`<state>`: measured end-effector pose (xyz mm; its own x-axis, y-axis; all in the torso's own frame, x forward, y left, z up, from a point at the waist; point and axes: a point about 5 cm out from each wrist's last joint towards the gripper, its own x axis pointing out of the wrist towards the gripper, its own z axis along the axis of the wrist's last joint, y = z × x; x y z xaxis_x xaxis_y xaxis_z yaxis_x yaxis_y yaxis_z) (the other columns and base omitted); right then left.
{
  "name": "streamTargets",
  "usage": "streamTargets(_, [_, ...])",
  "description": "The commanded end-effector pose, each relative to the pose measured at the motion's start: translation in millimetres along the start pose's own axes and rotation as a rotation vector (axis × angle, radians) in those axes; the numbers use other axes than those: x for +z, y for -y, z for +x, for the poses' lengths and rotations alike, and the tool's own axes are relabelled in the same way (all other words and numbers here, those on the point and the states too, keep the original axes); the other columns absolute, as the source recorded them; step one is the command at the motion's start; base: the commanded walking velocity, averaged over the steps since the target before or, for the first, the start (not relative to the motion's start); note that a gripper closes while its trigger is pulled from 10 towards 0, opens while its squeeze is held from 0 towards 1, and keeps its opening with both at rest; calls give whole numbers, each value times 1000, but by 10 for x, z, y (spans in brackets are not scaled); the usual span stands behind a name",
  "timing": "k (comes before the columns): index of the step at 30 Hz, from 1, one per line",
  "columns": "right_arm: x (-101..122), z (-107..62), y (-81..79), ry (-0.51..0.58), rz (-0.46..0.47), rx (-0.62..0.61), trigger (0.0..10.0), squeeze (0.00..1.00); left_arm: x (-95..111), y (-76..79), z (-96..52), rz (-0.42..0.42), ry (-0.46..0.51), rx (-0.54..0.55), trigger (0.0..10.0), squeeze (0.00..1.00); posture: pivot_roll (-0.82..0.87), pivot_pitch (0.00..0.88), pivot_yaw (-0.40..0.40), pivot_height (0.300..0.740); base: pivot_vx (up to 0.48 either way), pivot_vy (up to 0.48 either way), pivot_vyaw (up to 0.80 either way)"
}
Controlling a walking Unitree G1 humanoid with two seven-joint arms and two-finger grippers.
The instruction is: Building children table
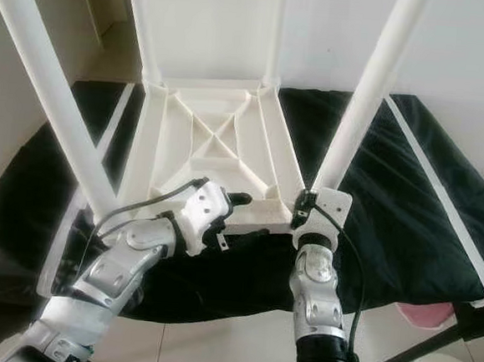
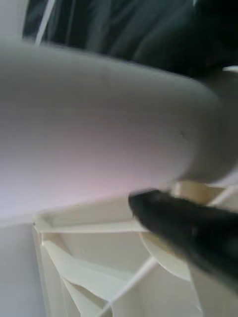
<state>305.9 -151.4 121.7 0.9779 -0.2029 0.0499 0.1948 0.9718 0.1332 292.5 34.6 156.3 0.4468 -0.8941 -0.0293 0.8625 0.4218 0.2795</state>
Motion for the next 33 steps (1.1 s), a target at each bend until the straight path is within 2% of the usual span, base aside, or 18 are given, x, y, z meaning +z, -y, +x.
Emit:
streamTargets(1, [-11, -31, -30, -7, 15, 38, 10000, 1000, -34, -14, 4, 10, -14, 17, 10000, 0, -111, 0, 1, 740, 0, 0, 0])
streamTargets(7, [38, -43, 9, 25, -4, 87, 10000, 1000, -48, 7, 23, 6, -13, 13, 10000, 0, -114, 0, -2, 740, 0, 0, 0])
streamTargets(10, [101, -72, 65, 60, -14, 205, 10000, 1000, -63, 35, 20, 3, -17, 7, 10000, 0, -112, 0, -3, 740, 0, 0, 0])
streamTargets(11, [101, -72, 65, 60, -14, 205, 10000, 1000, -63, 35, 20, 3, -17, 7, 10000, 0, -112, 0, -3, 740, 0, 0, 0])
streamTargets(12, [119, -77, 98, 62, -21, 272, 10000, 1000, -91, 38, 4, 0, -27, 8, 10000, 0, -112, 0, 1, 740, 0, 0, 0])
streamTargets(13, [119, -77, 98, 62, -21, 272, 10000, 1000, -91, 38, 4, 0, -27, 8, 10000, 0, -112, 0, 1, 740, 0, 0, 0])
streamTargets(14, [144, -77, 143, 73, -35, 311, 10000, 502, -110, 43, -11, -1, -34, 8, 10000, 0, -112, 0, 1, 740, 0, 0, 0])
streamTargets(15, [144, -77, 143, 73, -35, 311, 10000, 502, -110, 43, -11, -1, -34, 8, 10000, 0, -112, 0, 1, 740, 0, 0, 0])
streamTargets(16, [165, -70, 200, 78, -54, 339, 10000, 0, -126, 46, -26, -1, -39, 7, 10000, 0, -112, 0, 2, 740, 0, 0, 0])
streamTargets(19, [188, -59, 253, 84, -63, 354, 10000, 0, -133, 44, -36, 0, -40, 6, 10000, 0, -112, 0, 2, 740, 0, 0, 0])
streamTargets(20, [214, -22, 348, 84, -102, 390, 10000, 0, -135, 20, -54, 7, -45, 13, 10000, 0, -107, 0, 0, 740, 0, 0, 0])
streamTargets(25, [201, 45, 459, 64, -167, 478, 10000, 0, -141, -1, -73, 5, -53, 21, 10000, 0, -100, 0, -2, 740, 0, 0, 0])
streamTargets(30, [178, 79, 485, 39, -195, 527, 10000, 0, -145, 9, -78, -4, -55, 19, 10000, 0, -99, 0, -1, 740, 0, 0, 0])
streamTargets(33, [167, 152, 472, 12, -223, 607, 10000, 0, -142, 1, -80, 0, -56, 24, 10000, 0, -94, 0, 1, 740, 0, 0, 0])
